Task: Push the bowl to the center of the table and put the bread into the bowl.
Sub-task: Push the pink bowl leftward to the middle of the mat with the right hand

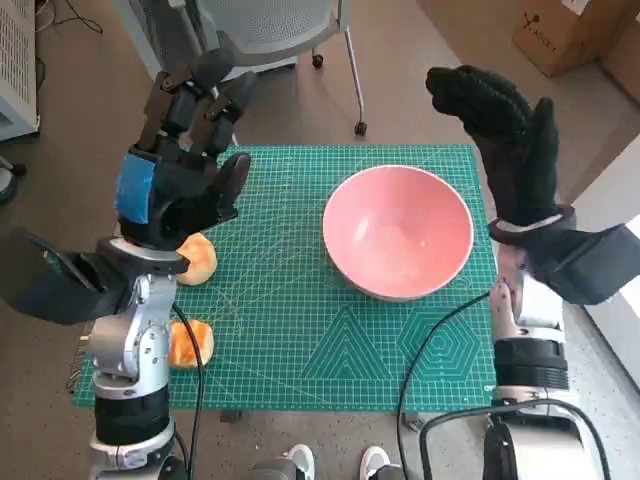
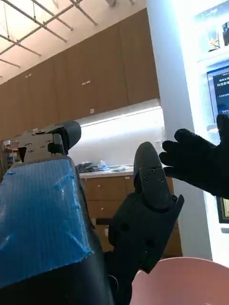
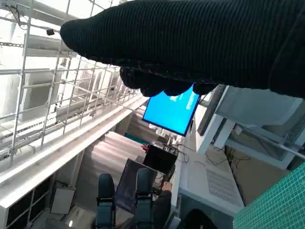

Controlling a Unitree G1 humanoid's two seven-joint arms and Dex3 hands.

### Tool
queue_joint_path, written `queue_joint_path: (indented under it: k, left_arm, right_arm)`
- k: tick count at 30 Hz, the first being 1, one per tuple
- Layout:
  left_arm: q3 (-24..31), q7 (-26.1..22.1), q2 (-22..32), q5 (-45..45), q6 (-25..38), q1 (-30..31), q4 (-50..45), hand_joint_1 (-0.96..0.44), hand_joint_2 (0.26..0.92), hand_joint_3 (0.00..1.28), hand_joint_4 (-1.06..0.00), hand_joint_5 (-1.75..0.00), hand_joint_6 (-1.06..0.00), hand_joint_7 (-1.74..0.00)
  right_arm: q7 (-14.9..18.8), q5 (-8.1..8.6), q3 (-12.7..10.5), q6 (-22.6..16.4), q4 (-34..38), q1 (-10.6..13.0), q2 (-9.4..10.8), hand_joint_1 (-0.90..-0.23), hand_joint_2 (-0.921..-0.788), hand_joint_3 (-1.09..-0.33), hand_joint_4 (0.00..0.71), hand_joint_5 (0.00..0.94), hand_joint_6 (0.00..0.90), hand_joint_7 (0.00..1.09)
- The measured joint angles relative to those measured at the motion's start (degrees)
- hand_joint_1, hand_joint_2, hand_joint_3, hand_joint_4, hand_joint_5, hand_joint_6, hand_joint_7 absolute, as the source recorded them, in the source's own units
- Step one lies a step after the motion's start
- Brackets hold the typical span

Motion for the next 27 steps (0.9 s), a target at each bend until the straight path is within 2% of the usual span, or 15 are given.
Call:
queue_joint_path:
  k: [10,17,21,27]
  left_arm:
    - [-0.01,0.02,-0.10,0.04,0.00,0.00,0.01,-0.33,0.728,0.61,0.00,-0.47,0.00,-0.85]
    - [0.06,0.09,-0.11,0.06,-0.03,0.06,0.01,-0.33,0.727,0.61,0.00,-0.47,0.00,-0.83]
    - [0.06,0.21,-0.13,0.16,-0.10,0.10,0.01,-0.33,0.727,0.61,0.00,-0.48,0.00,-0.82]
    - [0.05,0.35,-0.12,0.47,-0.48,0.35,0.01,-0.35,0.728,0.61,0.00,-0.48,0.00,-0.82]
  right_arm:
    - [0.89,0.25,-1.32,-1.01,3.16,-0.04,-0.86,-0.605,-0.921,-0.471,0.240,0.000,0.395,0.00]
    - [1.82,0.24,-4.08,-3.87,13.87,-1.03,-3.28,-0.599,-0.921,-0.521,0.223,0.000,0.375,0.00]
    - [1.73,-0.13,-4.81,-5.17,19.46,-2.05,-4.53,-0.593,-0.921,-0.558,0.193,0.000,0.360,0.00]
    - [-0.92,-1.75,-5.81,-5.41,27.66,-3.33,-6.36,-0.560,-0.921,-0.591,0.170,0.000,0.350,0.00]
